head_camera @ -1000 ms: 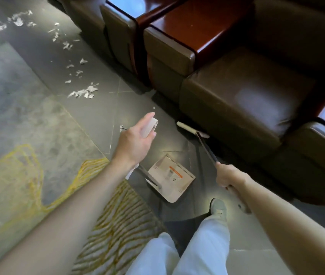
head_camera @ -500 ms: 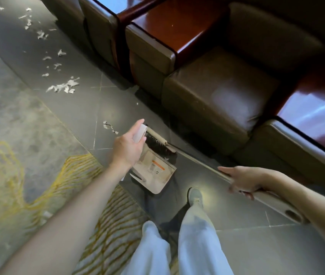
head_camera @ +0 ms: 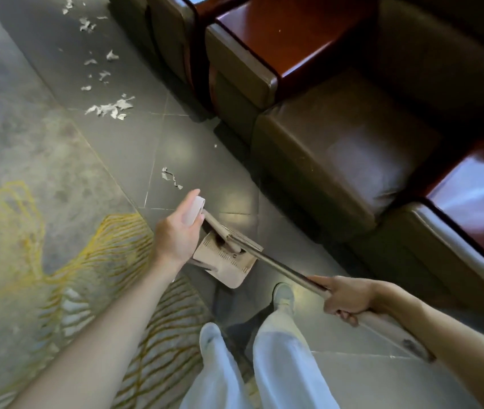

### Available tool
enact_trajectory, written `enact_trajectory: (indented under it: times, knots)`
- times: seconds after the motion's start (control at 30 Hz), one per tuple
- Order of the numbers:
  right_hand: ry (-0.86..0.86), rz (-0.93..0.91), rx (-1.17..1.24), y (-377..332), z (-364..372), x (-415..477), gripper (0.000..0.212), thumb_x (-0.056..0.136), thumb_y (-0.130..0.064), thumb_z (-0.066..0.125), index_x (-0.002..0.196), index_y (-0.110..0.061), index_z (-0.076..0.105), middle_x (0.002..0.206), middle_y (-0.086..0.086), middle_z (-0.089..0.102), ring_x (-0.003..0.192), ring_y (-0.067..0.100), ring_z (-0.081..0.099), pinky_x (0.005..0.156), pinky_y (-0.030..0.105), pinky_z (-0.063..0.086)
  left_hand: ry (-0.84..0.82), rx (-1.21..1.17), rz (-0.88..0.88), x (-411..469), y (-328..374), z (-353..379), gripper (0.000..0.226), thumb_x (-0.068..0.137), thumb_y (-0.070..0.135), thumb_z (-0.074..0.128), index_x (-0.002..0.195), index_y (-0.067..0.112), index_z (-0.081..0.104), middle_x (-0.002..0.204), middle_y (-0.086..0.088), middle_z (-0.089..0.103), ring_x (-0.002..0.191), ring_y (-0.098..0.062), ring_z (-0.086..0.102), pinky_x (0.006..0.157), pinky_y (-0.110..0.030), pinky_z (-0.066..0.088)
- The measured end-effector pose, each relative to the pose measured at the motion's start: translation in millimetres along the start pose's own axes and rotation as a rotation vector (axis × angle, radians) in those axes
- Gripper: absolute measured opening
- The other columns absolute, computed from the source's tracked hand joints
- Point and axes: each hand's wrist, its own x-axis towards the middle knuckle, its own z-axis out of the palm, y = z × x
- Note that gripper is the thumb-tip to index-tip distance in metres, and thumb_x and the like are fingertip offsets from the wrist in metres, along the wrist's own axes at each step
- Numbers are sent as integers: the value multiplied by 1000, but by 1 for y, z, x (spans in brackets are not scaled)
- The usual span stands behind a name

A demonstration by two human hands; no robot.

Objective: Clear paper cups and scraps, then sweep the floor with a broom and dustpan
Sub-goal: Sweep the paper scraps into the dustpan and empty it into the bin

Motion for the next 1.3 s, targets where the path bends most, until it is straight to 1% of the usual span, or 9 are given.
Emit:
enact_trajectory:
  times: [0.43,0.6,0.77,0.87,0.93,1.03,1.17,1.23,1.3]
  knots:
    - [1,-131,-334,-98,-130,-37,77,90,-5,56,151,-32,17,81,8,55,54,10,49,51,23,47,417,-42,-248,17,14,-8,42,92,15,63,134,17,56,119,-14,67,102,-37,63,80,-33,42]
    - [39,-180,-386,-188,-149,-7,34,91,-3,53,124,-8,47,73,7,50,53,13,46,50,26,45,525,-73,-323,54,6,-26,42,91,12,62,132,16,56,119,-13,66,104,-35,61,82,-31,39]
    - [170,-236,-585,-280,-148,58,25,88,-4,52,113,-7,51,86,13,59,62,18,54,60,29,49,660,-135,-454,107,-14,-38,38,89,7,60,126,15,58,115,-12,66,102,-34,59,82,-30,38]
    - [250,-197,-703,-337,-150,109,2,88,-8,54,89,-8,55,90,13,62,75,22,58,72,31,51,661,-133,-450,149,-34,-51,35,89,7,62,124,14,59,111,-12,67,99,-34,59,79,-27,35]
    - [274,-143,-713,-370,-153,139,10,90,-10,53,80,-10,52,82,9,60,70,18,57,64,26,48,648,-135,-476,173,-45,-58,37,90,9,62,126,15,59,108,-2,66,99,-29,59,75,-18,33]
    - [282,-52,-702,-394,-159,172,8,93,-13,49,97,-8,55,78,6,54,62,14,53,49,21,39,634,-157,-472,198,-57,-67,39,90,11,63,128,16,58,113,7,63,104,-20,56,77,-6,30]
    - [180,13,-989,-385,-170,165,33,97,-27,53,123,-7,55,97,6,63,84,18,63,71,25,50,607,-153,-511,222,-66,-81,40,91,13,62,130,18,57,122,-1,64,109,-23,57,81,-11,33]
    - [108,70,-1047,-377,-184,144,39,96,-38,55,124,-11,51,85,3,62,69,12,63,66,23,49,593,-165,-498,233,-64,-85,40,90,11,62,129,16,57,123,-3,65,109,-24,58,82,-13,33]
    - [-3,92,-895,-372,-205,122,26,97,-35,54,113,-16,50,64,1,53,40,7,51,43,20,42,559,-178,-494,244,-59,-87,40,90,12,63,129,17,58,120,-5,66,108,-27,59,83,-19,36]
